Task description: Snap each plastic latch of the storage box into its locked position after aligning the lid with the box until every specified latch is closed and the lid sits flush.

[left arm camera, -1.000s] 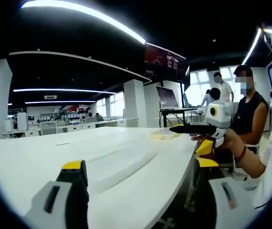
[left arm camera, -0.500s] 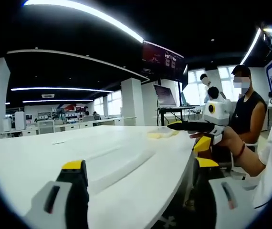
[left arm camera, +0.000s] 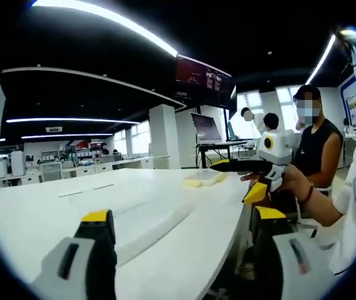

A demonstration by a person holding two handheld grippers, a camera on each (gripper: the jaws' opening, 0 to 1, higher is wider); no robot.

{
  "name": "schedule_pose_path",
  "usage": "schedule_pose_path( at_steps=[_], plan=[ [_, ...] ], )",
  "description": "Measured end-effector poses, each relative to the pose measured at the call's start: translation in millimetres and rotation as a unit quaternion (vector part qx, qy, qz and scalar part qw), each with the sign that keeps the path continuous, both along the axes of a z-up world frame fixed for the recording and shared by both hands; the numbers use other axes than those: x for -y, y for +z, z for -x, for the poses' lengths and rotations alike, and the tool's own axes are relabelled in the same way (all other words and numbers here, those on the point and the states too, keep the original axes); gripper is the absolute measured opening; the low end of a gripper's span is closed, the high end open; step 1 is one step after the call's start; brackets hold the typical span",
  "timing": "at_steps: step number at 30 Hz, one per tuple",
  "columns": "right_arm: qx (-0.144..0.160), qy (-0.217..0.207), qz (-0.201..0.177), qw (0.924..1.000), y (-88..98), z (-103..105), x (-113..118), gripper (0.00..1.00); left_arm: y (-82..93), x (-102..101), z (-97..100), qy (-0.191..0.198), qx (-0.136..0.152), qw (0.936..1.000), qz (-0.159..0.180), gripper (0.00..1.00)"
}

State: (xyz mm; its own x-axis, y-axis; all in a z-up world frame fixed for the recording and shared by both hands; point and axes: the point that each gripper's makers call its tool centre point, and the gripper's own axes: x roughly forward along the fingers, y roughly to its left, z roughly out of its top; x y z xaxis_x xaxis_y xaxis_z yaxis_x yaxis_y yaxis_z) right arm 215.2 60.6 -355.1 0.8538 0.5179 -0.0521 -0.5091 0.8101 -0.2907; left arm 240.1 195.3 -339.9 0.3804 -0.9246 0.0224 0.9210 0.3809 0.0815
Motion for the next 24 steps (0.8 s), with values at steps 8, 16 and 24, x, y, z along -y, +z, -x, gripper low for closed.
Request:
schedule_pose_path(
  at_steps=[8, 16, 24],
  plan=[
    [0.008, -0.012, 0.031, 0.9994, 12.0, 3.0, 19.3, 0.89, 3.3, 9.9, -0.2, -0.009, 0.0, 0.9999, -0.007, 0.9],
    [0.008, -0.021, 0.055, 0.9982, 13.1, 8.5, 28.3, 0.88, 8.0, 23.5, 6.8, -0.021, 0.015, 0.9995, -0.019, 0.89],
    [0.004, -0.034, 0.098, 0.9946, 6.9, 12.9, 31.4, 0.87, 8.6, 34.1, 11.3, -0.014, 0.041, 0.9982, -0.042, 0.88]
  ],
)
